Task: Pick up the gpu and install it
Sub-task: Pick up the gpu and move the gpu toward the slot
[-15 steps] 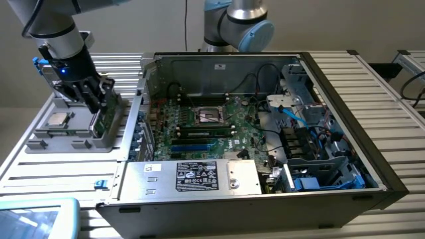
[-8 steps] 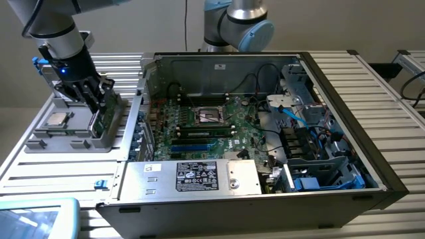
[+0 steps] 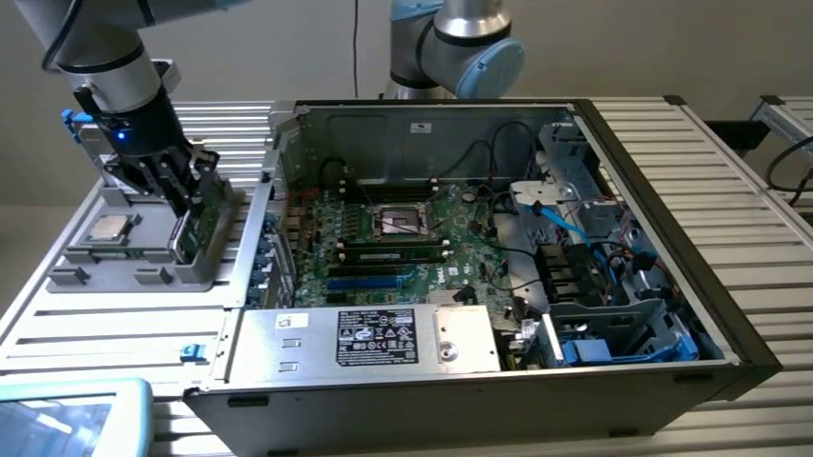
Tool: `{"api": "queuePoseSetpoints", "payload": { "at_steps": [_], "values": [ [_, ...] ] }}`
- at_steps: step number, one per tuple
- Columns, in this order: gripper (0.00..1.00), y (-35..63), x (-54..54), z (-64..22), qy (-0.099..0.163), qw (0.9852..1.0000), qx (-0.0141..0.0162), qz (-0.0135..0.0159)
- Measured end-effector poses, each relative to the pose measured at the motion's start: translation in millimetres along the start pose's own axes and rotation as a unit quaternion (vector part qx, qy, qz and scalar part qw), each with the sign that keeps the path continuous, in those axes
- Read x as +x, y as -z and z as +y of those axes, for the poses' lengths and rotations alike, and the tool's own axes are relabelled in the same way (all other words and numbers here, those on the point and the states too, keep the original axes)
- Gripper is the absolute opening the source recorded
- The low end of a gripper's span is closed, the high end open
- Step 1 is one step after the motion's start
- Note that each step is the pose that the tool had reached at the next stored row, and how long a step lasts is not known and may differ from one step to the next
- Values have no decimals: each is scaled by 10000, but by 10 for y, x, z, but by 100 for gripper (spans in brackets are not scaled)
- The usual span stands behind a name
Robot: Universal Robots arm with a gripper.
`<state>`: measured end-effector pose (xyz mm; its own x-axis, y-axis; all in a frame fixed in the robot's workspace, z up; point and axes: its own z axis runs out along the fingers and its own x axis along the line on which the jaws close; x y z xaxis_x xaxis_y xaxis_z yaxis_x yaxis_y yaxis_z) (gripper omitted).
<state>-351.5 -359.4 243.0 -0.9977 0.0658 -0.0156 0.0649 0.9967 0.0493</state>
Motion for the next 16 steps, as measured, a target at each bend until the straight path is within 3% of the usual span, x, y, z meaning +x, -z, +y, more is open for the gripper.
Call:
{"api": "queuePoseSetpoints", "payload": {
  "at_steps": [11, 16],
  "values": [
    [27, 1, 0, 0, 0, 10000, -1, -1],
    [27, 222, -3, 11, 0, 10000, 0, 0]
  ]
}}
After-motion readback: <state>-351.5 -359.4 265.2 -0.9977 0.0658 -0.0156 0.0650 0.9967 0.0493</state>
